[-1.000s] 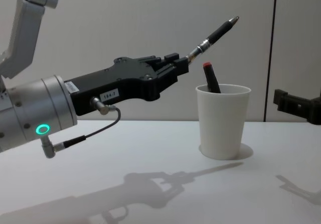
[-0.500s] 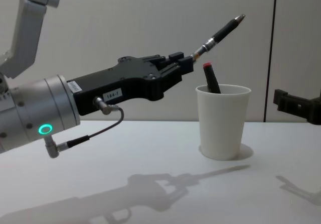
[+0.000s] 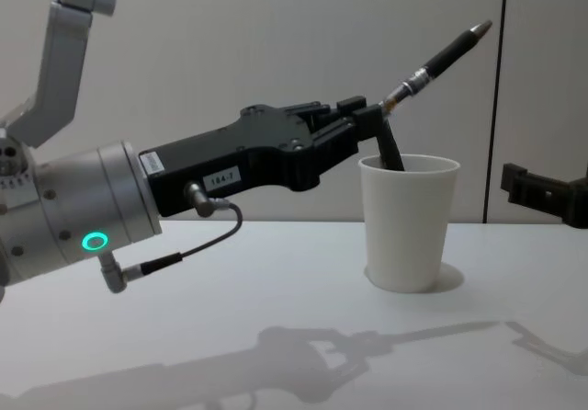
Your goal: Place the pen into the pen holder.
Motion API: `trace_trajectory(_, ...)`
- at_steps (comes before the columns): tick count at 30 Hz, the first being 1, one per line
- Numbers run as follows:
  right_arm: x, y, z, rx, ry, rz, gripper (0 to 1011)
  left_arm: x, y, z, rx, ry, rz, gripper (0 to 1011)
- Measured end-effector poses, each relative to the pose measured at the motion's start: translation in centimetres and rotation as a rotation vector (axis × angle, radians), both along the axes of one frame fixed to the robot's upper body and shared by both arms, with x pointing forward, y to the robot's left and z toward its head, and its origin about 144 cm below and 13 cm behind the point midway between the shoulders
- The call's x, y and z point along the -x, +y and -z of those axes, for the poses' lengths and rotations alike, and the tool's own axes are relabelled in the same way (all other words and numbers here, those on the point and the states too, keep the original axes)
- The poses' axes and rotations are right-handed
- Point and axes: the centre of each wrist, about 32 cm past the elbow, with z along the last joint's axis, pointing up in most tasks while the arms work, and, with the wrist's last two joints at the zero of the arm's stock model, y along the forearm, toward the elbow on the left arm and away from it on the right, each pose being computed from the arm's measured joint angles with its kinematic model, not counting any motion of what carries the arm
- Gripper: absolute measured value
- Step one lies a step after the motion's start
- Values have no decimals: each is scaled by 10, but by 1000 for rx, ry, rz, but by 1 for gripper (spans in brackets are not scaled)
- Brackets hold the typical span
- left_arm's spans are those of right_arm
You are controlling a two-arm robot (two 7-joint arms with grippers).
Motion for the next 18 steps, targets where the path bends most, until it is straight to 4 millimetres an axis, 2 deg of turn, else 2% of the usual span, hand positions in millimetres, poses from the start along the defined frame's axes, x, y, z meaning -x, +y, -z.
trace_trajectory(18, 0, -2, 0, -11, 2, -17, 1001, -3, -5, 2, 3, 7, 47, 179)
